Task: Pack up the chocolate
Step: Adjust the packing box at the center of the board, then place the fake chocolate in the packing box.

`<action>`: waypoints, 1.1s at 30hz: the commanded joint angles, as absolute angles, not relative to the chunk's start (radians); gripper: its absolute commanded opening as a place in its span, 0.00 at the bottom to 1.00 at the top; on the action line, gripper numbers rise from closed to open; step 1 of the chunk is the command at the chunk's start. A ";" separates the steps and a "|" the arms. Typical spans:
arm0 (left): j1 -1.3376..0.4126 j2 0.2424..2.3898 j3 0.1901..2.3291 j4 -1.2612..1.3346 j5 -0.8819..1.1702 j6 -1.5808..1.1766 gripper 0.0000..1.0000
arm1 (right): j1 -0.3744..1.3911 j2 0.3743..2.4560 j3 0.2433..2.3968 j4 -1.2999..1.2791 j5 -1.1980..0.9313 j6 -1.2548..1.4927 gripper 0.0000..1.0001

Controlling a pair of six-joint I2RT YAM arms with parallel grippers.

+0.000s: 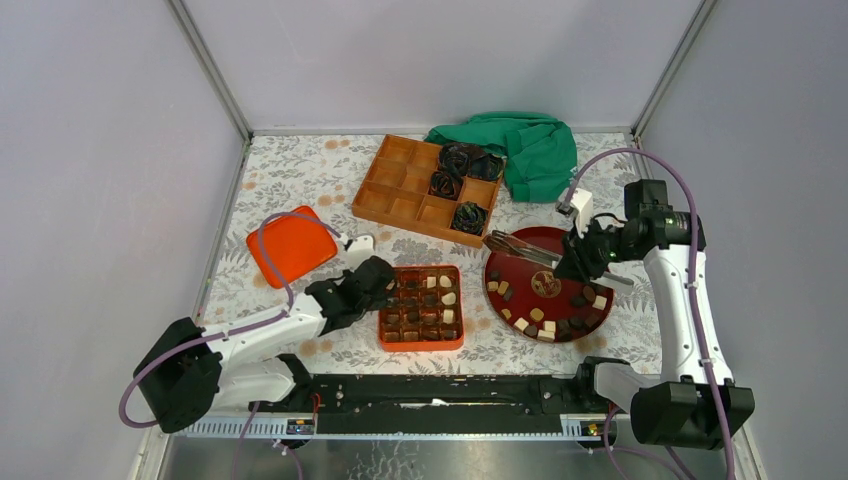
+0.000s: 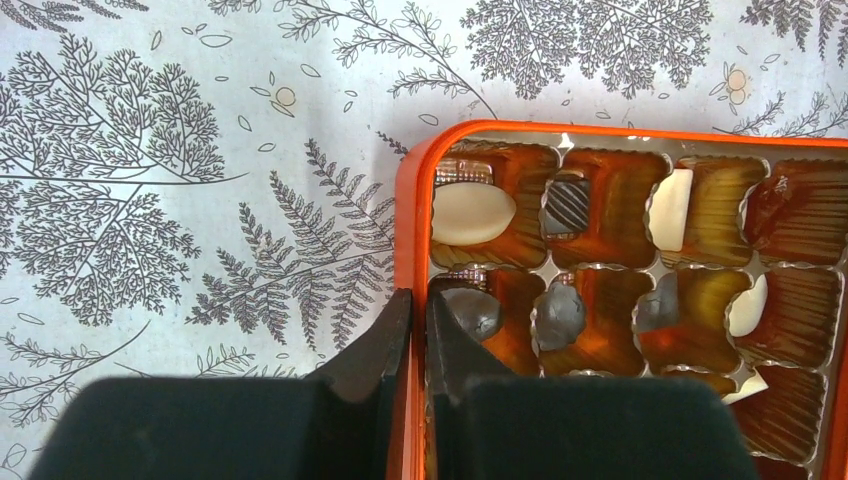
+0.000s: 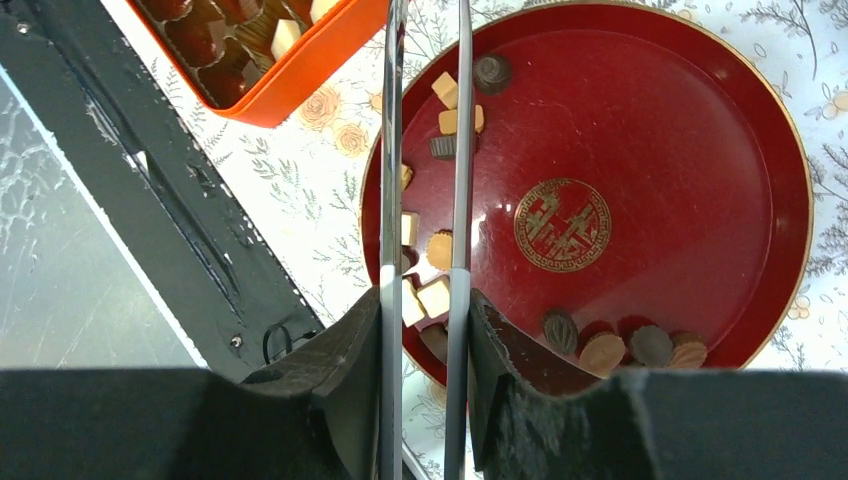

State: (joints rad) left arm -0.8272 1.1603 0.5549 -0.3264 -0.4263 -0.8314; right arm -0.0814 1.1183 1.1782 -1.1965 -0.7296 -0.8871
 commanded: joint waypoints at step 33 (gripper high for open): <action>-0.961 0.827 0.296 0.549 -0.762 -0.384 0.00 | 0.045 1.050 1.203 -1.355 -1.021 -1.365 0.00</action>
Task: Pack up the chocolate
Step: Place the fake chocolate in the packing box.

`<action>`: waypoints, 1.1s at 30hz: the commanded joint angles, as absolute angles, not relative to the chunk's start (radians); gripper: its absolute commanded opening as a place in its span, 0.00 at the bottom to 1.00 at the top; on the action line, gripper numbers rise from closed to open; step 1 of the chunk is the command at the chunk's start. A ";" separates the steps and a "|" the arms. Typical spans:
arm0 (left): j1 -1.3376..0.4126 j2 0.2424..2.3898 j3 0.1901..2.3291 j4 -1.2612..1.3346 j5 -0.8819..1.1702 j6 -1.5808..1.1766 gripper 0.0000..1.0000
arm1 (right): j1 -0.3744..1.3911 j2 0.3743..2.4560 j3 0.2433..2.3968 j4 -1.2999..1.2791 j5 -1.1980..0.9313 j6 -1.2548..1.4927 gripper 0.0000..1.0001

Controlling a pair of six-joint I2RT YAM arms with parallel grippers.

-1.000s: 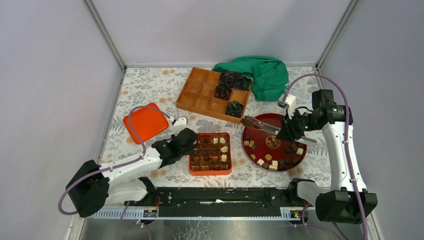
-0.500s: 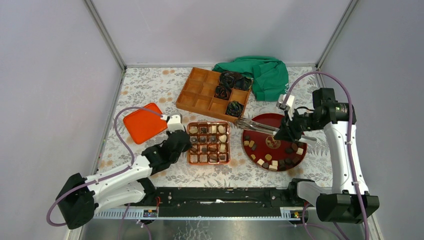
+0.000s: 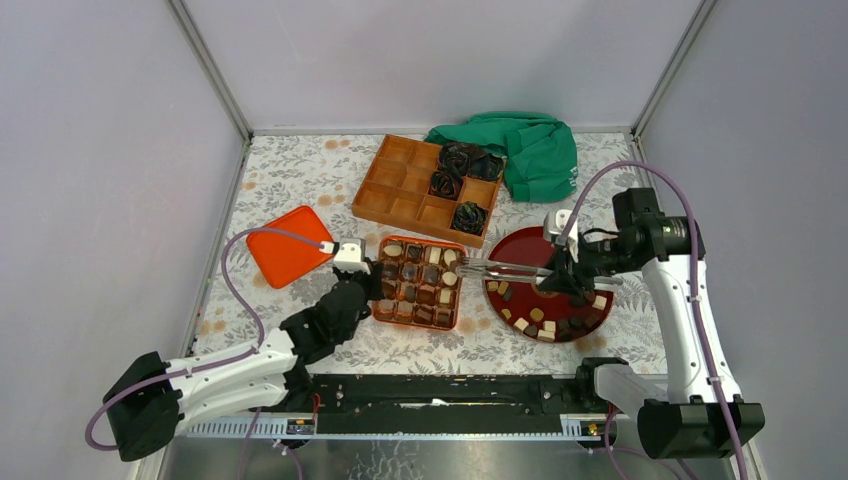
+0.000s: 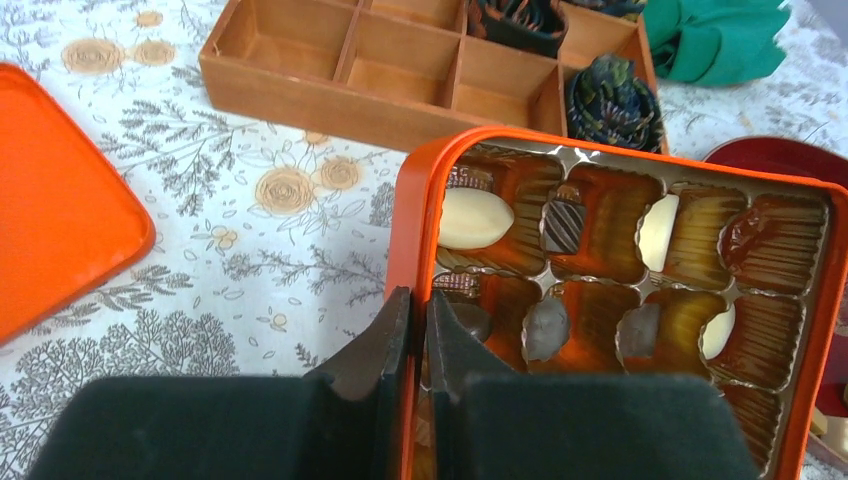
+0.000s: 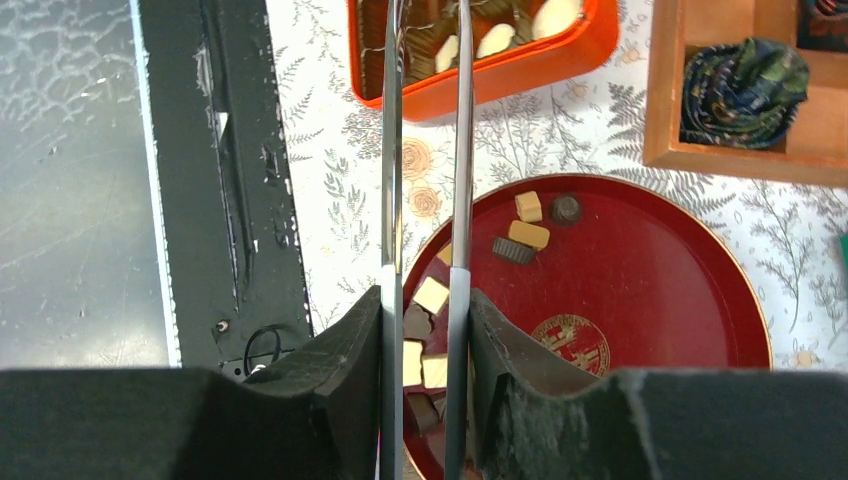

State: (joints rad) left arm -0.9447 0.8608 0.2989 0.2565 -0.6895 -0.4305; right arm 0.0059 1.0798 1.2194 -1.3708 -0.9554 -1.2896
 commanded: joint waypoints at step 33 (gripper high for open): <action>-0.966 0.808 0.320 0.418 -0.755 -0.498 0.00 | 0.284 1.103 1.131 -1.252 -0.876 -1.362 0.00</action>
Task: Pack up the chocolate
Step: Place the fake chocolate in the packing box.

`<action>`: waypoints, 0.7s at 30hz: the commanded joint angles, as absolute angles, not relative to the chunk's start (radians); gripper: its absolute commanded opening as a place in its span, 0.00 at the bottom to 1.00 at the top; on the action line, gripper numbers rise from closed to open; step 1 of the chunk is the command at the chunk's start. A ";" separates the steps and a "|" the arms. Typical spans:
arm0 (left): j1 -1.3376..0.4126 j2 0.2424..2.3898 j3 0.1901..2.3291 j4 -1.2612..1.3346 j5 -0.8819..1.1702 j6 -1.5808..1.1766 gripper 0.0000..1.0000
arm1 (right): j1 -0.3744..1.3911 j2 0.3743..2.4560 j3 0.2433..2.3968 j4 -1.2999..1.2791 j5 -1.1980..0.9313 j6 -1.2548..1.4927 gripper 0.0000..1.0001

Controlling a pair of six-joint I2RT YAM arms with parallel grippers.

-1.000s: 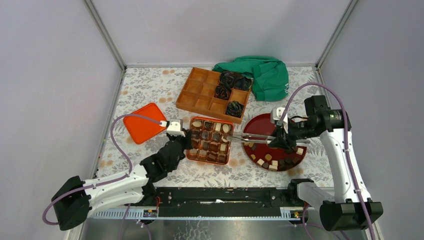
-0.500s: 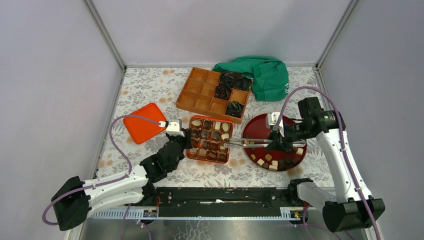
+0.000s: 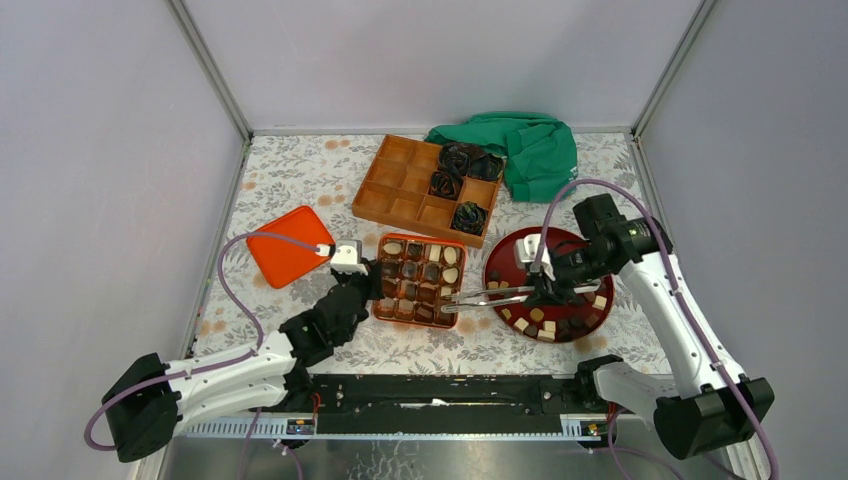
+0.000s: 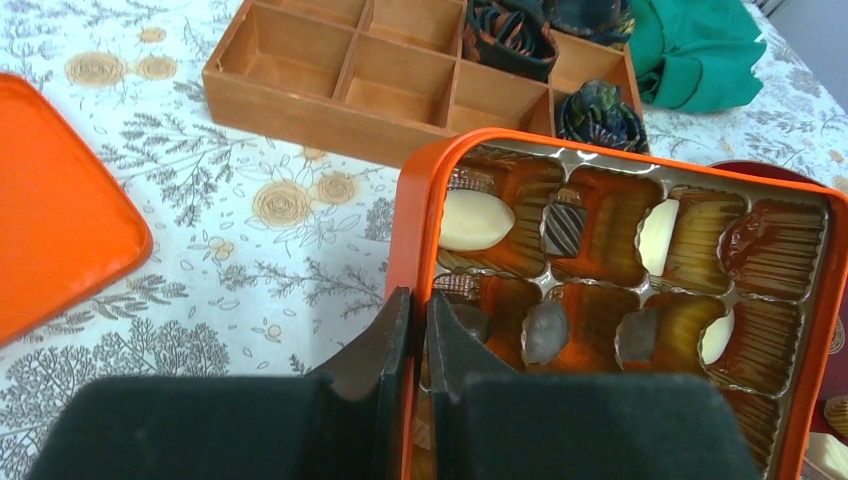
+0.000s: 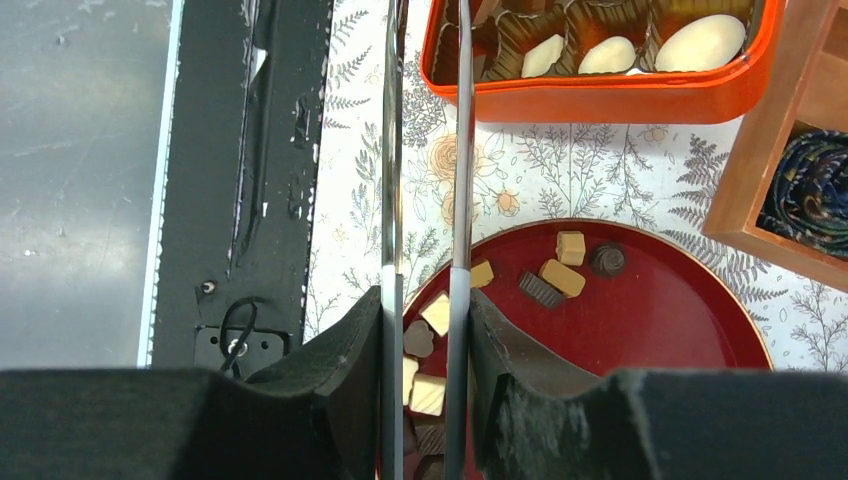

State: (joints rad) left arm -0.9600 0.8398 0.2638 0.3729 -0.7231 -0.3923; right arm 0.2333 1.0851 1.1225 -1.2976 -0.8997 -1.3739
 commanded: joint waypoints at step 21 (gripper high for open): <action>-0.965 0.897 0.443 0.091 -0.765 -0.829 0.00 | 0.640 1.340 1.303 -1.069 -0.628 -1.137 0.00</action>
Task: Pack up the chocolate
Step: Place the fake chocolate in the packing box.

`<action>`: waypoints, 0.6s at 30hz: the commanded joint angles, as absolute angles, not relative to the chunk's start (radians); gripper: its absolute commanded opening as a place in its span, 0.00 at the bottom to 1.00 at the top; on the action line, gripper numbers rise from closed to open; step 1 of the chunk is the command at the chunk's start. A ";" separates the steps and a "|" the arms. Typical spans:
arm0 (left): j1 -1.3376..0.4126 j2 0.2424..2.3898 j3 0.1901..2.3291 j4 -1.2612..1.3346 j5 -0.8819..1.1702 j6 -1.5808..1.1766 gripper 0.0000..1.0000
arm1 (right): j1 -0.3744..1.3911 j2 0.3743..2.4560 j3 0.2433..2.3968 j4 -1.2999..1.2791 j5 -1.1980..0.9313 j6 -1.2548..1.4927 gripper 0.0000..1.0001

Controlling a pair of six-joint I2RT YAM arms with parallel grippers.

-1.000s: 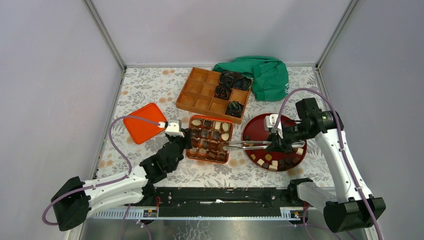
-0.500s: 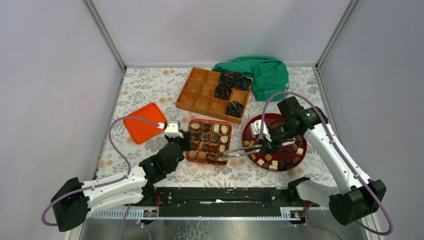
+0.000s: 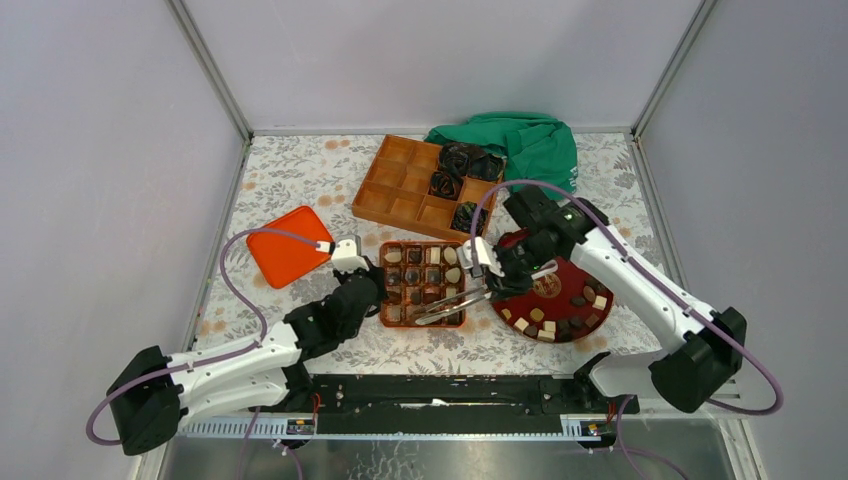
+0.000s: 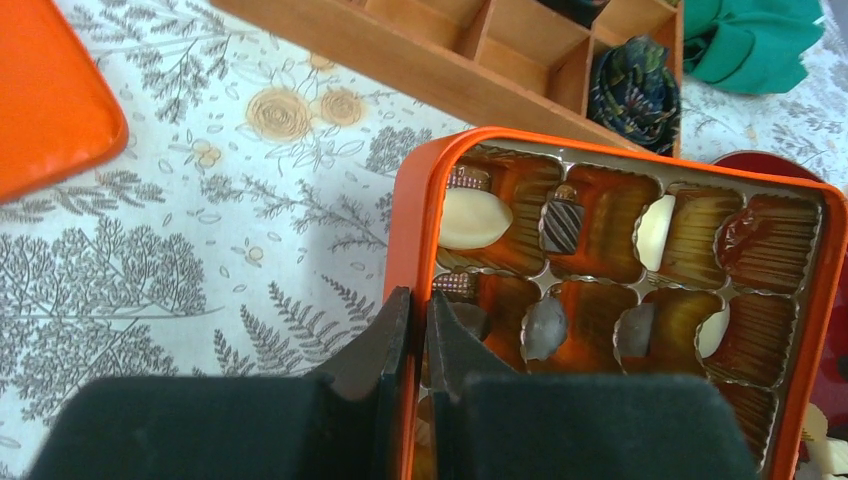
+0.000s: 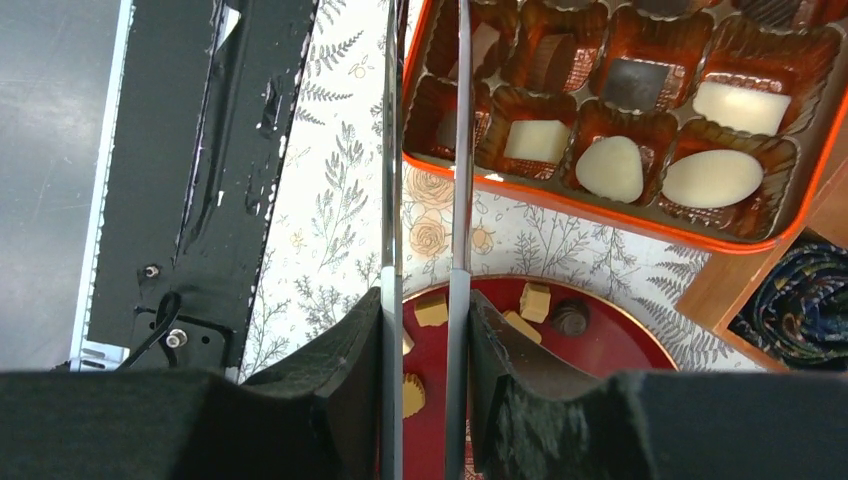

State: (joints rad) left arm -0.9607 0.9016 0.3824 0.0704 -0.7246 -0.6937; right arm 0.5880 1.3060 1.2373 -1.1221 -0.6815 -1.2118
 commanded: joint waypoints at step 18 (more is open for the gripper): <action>-0.965 0.915 0.446 0.041 -0.751 -0.899 0.00 | 0.741 1.457 1.348 -1.002 -0.501 -0.983 0.26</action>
State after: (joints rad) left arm -0.9607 0.9234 0.3866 -0.0425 -0.7219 -0.8314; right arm 0.7223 1.4551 1.3048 -1.0199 -0.5076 -1.0157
